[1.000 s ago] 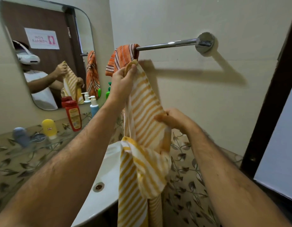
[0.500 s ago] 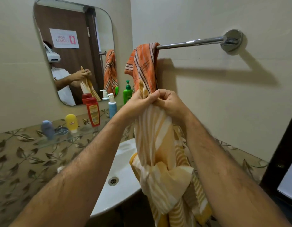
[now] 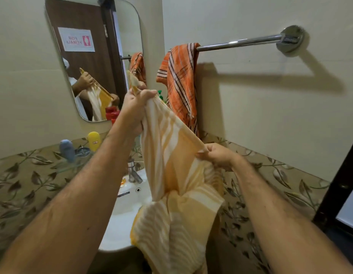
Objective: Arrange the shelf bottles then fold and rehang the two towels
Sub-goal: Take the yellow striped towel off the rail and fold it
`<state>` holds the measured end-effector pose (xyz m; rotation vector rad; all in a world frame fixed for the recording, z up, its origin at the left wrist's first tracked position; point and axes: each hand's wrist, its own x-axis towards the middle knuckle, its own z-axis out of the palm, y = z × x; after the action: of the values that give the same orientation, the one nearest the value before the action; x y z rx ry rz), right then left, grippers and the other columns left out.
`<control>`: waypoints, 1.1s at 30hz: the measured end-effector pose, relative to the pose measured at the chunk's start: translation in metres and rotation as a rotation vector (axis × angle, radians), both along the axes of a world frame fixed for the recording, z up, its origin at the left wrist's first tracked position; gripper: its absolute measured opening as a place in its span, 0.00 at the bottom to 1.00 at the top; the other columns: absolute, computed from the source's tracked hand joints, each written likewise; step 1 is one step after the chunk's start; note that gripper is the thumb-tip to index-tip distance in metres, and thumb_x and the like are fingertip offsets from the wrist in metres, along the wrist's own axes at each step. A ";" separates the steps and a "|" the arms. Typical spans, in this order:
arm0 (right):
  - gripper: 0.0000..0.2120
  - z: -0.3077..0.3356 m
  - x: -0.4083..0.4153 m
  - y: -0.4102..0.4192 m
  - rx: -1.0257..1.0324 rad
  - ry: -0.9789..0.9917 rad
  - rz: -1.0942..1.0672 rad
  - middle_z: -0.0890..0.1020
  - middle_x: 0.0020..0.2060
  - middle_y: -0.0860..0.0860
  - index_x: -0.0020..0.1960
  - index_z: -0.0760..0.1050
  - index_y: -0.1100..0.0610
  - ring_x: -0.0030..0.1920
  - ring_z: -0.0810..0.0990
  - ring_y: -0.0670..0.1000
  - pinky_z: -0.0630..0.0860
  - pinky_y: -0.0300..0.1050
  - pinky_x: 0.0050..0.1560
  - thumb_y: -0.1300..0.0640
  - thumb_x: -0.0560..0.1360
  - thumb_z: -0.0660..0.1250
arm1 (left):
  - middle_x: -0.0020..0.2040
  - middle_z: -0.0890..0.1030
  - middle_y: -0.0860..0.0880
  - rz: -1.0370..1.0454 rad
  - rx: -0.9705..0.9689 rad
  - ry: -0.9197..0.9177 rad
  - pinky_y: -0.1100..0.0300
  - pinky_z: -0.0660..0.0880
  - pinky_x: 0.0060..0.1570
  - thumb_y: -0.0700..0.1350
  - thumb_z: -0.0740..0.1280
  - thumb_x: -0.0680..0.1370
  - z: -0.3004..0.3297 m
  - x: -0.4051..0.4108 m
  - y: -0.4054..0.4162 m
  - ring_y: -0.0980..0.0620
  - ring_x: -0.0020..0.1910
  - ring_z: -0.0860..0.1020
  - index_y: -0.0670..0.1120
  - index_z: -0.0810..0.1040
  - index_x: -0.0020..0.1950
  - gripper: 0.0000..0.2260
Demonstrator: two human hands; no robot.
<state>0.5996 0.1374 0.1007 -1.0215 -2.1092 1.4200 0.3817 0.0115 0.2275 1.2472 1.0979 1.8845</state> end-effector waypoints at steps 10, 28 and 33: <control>0.06 0.068 -0.065 -0.035 0.468 0.312 -0.262 0.79 0.34 0.47 0.41 0.80 0.57 0.34 0.75 0.39 0.72 0.34 0.38 0.56 0.75 0.73 | 0.59 0.80 0.51 0.148 -0.247 0.586 0.53 0.75 0.61 0.55 0.71 0.76 -0.046 -0.041 -0.015 0.54 0.57 0.79 0.47 0.72 0.68 0.24; 0.13 0.095 -0.110 -0.009 0.046 0.275 0.391 0.83 0.51 0.56 0.59 0.79 0.62 0.50 0.83 0.53 0.81 0.45 0.51 0.59 0.77 0.70 | 0.45 0.83 0.45 0.285 -0.188 0.447 0.50 0.80 0.50 0.53 0.64 0.81 -0.030 -0.026 0.001 0.48 0.46 0.81 0.49 0.81 0.47 0.10; 0.09 0.088 -0.107 0.017 0.117 0.136 0.363 0.86 0.47 0.53 0.50 0.82 0.56 0.49 0.85 0.52 0.81 0.46 0.54 0.53 0.74 0.73 | 0.38 0.77 0.46 0.549 -0.163 0.516 0.48 0.77 0.42 0.56 0.65 0.80 -0.031 -0.033 0.004 0.49 0.38 0.75 0.43 0.81 0.42 0.17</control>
<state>0.4923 0.1549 0.1883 -0.4988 -2.3246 1.4556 0.3483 0.0152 0.1963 1.4836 1.9937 1.8269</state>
